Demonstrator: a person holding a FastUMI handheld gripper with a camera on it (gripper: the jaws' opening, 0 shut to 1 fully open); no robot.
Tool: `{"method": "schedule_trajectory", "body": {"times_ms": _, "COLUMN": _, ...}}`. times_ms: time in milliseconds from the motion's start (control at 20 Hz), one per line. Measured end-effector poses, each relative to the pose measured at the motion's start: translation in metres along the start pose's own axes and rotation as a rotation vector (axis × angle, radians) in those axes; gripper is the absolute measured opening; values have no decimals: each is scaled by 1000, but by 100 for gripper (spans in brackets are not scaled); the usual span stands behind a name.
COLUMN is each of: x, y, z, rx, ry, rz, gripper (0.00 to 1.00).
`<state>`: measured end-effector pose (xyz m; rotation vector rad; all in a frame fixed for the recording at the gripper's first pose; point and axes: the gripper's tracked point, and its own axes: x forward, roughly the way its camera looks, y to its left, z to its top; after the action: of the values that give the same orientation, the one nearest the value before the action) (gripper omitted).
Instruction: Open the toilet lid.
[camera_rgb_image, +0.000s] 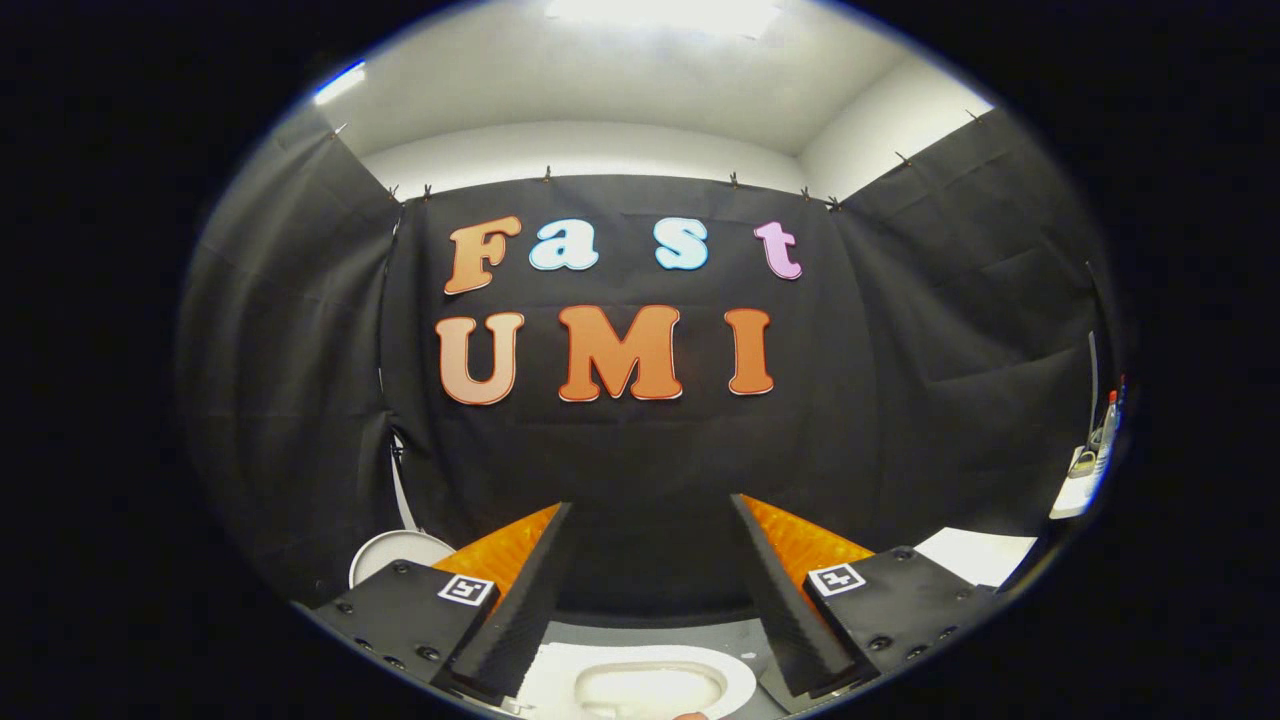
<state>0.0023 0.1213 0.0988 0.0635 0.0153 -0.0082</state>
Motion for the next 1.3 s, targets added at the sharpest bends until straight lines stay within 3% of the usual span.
{"method": "schedule_trajectory", "body": {"times_ms": 150, "x": -1, "y": -14, "z": 0, "rx": 60, "ry": 27, "rz": -2, "gripper": 98}}
{"method": "schedule_trajectory", "body": {"times_ms": 400, "x": -4, "y": -31, "z": 4, "rx": 38, "ry": 24, "rz": -23, "gripper": 98}}
{"method": "schedule_trajectory", "body": {"times_ms": 1300, "x": -8, "y": -31, "z": 5, "rx": 83, "ry": 31, "rz": -13, "gripper": 98}}
